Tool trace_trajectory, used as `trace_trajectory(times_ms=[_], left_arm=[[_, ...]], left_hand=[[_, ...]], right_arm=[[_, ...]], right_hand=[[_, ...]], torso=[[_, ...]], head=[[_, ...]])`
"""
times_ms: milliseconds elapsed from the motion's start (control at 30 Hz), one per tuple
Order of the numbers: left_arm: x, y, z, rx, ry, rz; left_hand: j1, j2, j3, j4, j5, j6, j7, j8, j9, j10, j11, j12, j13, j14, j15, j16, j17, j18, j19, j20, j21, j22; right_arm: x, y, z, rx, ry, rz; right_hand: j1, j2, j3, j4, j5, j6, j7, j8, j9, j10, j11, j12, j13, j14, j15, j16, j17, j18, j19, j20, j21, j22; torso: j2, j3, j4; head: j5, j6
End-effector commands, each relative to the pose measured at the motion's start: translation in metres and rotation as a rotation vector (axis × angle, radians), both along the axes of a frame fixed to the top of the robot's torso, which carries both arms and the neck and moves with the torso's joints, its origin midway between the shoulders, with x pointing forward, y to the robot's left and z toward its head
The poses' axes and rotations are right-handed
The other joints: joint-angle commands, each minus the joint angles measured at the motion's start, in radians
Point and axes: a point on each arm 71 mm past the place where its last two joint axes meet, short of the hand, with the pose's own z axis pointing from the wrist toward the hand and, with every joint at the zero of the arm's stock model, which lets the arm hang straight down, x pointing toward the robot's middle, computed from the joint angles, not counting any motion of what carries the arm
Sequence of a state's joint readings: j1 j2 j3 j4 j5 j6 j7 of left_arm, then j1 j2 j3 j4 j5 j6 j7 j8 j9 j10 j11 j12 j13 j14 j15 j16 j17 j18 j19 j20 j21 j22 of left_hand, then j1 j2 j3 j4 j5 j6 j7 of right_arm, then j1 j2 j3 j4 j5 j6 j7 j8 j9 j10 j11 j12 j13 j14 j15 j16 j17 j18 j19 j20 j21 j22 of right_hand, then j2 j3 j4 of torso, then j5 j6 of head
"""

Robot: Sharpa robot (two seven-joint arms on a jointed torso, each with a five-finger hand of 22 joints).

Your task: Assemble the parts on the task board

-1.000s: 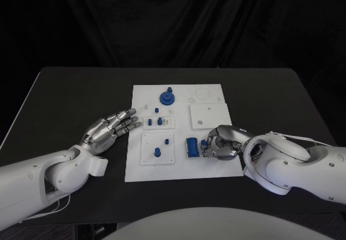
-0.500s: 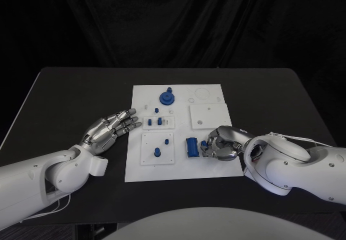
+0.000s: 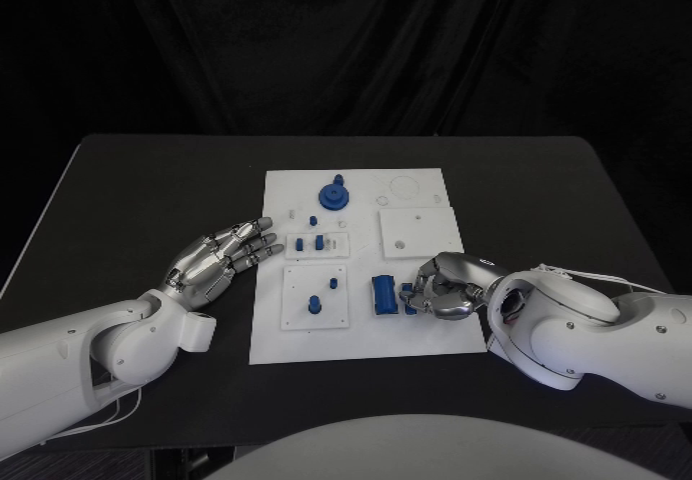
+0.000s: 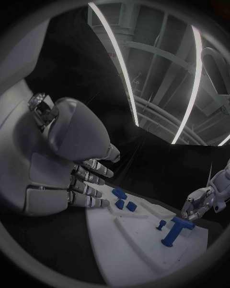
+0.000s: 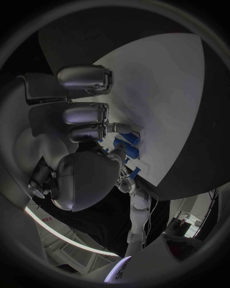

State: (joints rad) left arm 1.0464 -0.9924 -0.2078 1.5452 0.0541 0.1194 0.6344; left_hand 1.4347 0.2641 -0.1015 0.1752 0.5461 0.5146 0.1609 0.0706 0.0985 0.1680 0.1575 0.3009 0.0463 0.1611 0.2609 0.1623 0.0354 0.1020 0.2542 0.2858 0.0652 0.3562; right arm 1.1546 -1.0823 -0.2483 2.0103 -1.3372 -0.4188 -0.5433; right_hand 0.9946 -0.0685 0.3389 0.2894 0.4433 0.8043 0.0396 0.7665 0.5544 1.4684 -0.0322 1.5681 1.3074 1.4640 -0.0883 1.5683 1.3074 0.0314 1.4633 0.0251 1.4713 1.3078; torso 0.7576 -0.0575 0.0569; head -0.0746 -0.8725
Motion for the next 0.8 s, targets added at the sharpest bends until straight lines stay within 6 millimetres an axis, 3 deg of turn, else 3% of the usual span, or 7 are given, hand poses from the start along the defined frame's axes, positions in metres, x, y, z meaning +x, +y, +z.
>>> trace_trajectory(times_ms=[33, 133, 400, 733, 800], left_arm=[[-0.002, -0.001, -0.006, 0.016, 0.031, -0.008], [-0.002, -0.001, -0.006, 0.015, 0.031, -0.008], [-0.003, -0.001, -0.006, 0.016, 0.032, -0.008], [-0.004, 0.0, -0.007, 0.014, 0.033, -0.007], [-0.004, 0.0, -0.007, 0.014, 0.033, -0.006]], left_hand=[[-0.009, 0.003, 0.004, -0.002, 0.006, 0.0, 0.004, 0.005, 0.0, -0.003, -0.001, 0.0, 0.0, -0.004, -0.001, 0.003, 0.001, -0.021, -0.001, 0.007, -0.002, -0.001], [-0.009, 0.003, 0.004, -0.002, 0.006, 0.0, 0.004, 0.005, 0.0, -0.003, -0.001, 0.0, 0.0, -0.004, -0.001, 0.003, 0.001, -0.021, -0.001, 0.007, -0.002, -0.001], [-0.009, 0.003, 0.006, -0.003, 0.007, 0.0, 0.004, 0.005, 0.0, -0.004, -0.002, 0.0, 0.0, -0.005, -0.001, 0.002, 0.001, -0.021, -0.001, 0.007, -0.002, -0.002], [-0.009, 0.003, 0.006, -0.003, 0.007, 0.0, 0.004, 0.005, 0.0, -0.004, -0.002, 0.0, 0.0, -0.005, -0.001, 0.002, 0.001, -0.021, -0.001, 0.007, -0.002, -0.002], [-0.009, 0.003, 0.006, -0.003, 0.007, 0.0, 0.004, 0.005, 0.0, -0.004, -0.002, 0.0, 0.0, -0.005, -0.001, 0.002, 0.001, -0.021, -0.001, 0.007, -0.002, -0.002]], right_arm=[[-0.001, -0.001, -0.003, -0.027, 0.022, -0.009], [0.0, -0.002, -0.003, -0.038, 0.019, -0.01], [0.0, -0.004, -0.004, -0.047, 0.014, -0.016], [-0.002, -0.007, 0.004, 0.012, -0.055, -0.014], [-0.005, -0.008, 0.007, 0.025, -0.065, -0.014]], right_hand=[[-0.012, 0.003, -0.017, -0.001, -0.027, 0.002, 0.003, -0.008, 0.002, 0.102, 0.006, 0.003, 0.263, 0.107, 0.004, 0.003, 0.263, -0.002, 0.052, 0.003, -0.008, 0.224], [-0.029, 0.011, -0.037, 0.001, -0.068, 0.006, 0.004, -0.015, 0.003, 0.102, 0.007, 0.003, 0.263, 0.107, 0.005, 0.003, 0.263, -0.002, 0.051, 0.003, -0.009, 0.224], [-0.045, 0.025, -0.07, 0.001, -0.126, 0.009, 0.004, -0.028, 0.007, 0.102, 0.007, 0.003, 0.263, 0.107, 0.005, 0.003, 0.263, -0.001, 0.049, 0.004, -0.015, 0.222], [-0.035, 0.023, -0.075, -0.004, -0.131, 0.003, 0.004, -0.033, 0.008, 0.102, 0.007, 0.003, 0.263, 0.107, 0.005, 0.003, 0.263, -0.001, 0.05, 0.004, -0.014, 0.222], [-0.039, 0.024, -0.087, 0.001, -0.153, 0.002, 0.006, -0.035, 0.011, 0.102, 0.008, 0.003, 0.263, 0.107, 0.006, 0.003, 0.263, -0.001, 0.051, 0.004, -0.013, 0.223]], torso=[[0.0, 0.0002, 0.0014], [0.0, -0.0005, 0.0012], [0.0, -0.001, -0.0003], [0.0, -0.0002, -0.0001], [0.0, -0.0001, 0.0001]], head=[[-0.002, 0.0], [-0.002, 0.0], [0.0, 0.0], [0.004, 0.0], [0.004, 0.0]])
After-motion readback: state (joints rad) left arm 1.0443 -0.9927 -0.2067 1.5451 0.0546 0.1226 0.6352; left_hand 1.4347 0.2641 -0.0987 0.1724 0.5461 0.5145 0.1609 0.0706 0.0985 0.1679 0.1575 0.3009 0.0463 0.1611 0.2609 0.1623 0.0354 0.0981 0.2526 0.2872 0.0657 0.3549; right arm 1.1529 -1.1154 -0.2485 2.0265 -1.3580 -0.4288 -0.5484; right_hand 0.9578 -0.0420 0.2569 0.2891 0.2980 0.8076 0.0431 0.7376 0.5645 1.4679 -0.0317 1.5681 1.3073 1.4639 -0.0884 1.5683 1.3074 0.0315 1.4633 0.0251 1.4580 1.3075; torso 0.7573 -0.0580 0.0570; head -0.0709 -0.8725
